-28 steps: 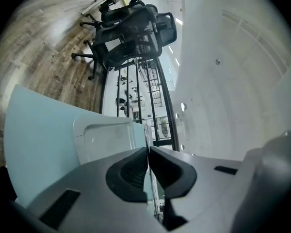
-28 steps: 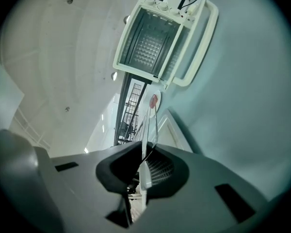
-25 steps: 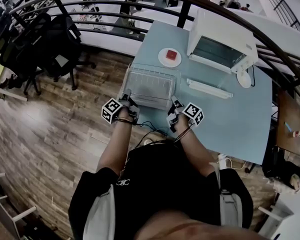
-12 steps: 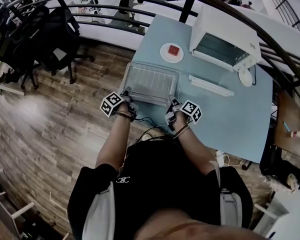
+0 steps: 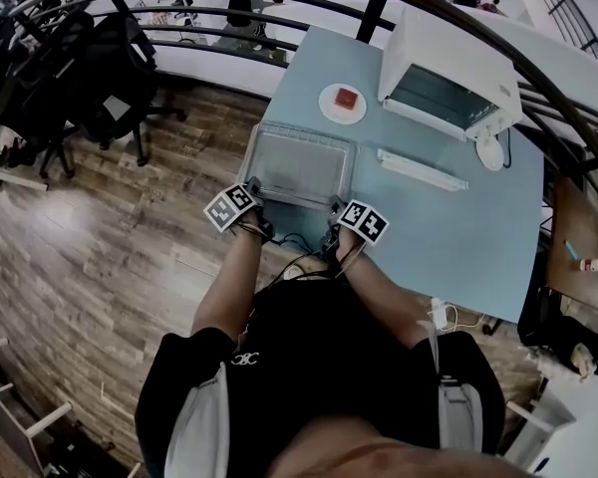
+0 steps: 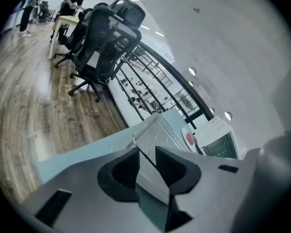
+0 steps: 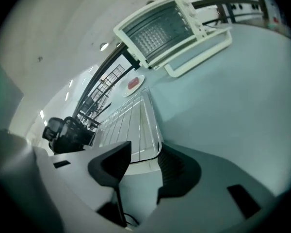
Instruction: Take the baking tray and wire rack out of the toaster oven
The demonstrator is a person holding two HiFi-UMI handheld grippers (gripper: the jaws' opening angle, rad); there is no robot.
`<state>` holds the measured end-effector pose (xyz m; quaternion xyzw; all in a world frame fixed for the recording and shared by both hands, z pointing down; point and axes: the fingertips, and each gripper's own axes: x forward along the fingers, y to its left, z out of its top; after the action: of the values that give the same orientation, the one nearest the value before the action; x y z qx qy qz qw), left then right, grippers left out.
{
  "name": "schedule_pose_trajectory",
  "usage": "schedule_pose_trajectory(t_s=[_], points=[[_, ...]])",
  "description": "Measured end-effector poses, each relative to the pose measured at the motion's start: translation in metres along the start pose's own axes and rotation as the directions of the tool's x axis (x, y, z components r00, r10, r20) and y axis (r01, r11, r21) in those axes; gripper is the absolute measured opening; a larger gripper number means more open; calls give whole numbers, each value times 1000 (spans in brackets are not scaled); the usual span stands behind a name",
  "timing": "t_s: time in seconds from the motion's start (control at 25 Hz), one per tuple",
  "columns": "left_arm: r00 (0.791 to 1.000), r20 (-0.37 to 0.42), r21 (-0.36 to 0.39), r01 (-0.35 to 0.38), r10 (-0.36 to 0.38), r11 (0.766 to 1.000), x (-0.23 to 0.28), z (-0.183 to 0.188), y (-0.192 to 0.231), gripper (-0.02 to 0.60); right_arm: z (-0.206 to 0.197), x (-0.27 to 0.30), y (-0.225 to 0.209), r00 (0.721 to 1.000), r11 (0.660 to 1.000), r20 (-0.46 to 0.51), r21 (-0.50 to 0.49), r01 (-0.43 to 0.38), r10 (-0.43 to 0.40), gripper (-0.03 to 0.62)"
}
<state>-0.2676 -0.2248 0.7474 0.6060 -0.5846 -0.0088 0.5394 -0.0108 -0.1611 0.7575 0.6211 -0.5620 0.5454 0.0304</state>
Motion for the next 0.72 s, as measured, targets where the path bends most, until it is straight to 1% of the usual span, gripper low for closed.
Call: schedule_pose_trajectory(t_s=[0.08,0.16,0.24,0.28,0.36,0.48,0.52,0.56,0.6,0.72], points=[[1000,9,45,-29,29,999,-2,2,4,106,-2,0,3,999,995,10,-90,45,-44,190],[999,5,66,-43,42,997,-2,2,7,112,-2,0,3,996,981,23,-167,94,-91,204],[998,-4,97,-56,57,994,-2,1,11,124,2,-1,-1,985,954,58,-244,172,-163,214],[998,-7,124,-65,66,990,-2,1,13,142,4,-2,-4,977,938,79,-276,210,-196,215],[997,-11,189,-75,79,979,-2,-1,15,144,5,-3,-10,968,918,99,-306,251,-232,219],[995,-10,274,-97,103,957,-2,-1,15,171,6,-4,-16,968,921,100,-297,251,-231,225],[993,1,297,-114,119,948,-4,1,15,191,7,-5,-16,970,925,102,-293,241,-221,224],[990,18,321,-135,136,937,-6,3,17,223,8,-7,-15,972,929,108,-291,230,-207,222],[988,37,346,-155,151,925,-9,6,17,234,10,-9,-13,975,932,118,-291,218,-191,220],[981,94,407,-192,169,893,-18,17,15,236,23,-16,-3,976,933,170,-310,183,-135,197]])
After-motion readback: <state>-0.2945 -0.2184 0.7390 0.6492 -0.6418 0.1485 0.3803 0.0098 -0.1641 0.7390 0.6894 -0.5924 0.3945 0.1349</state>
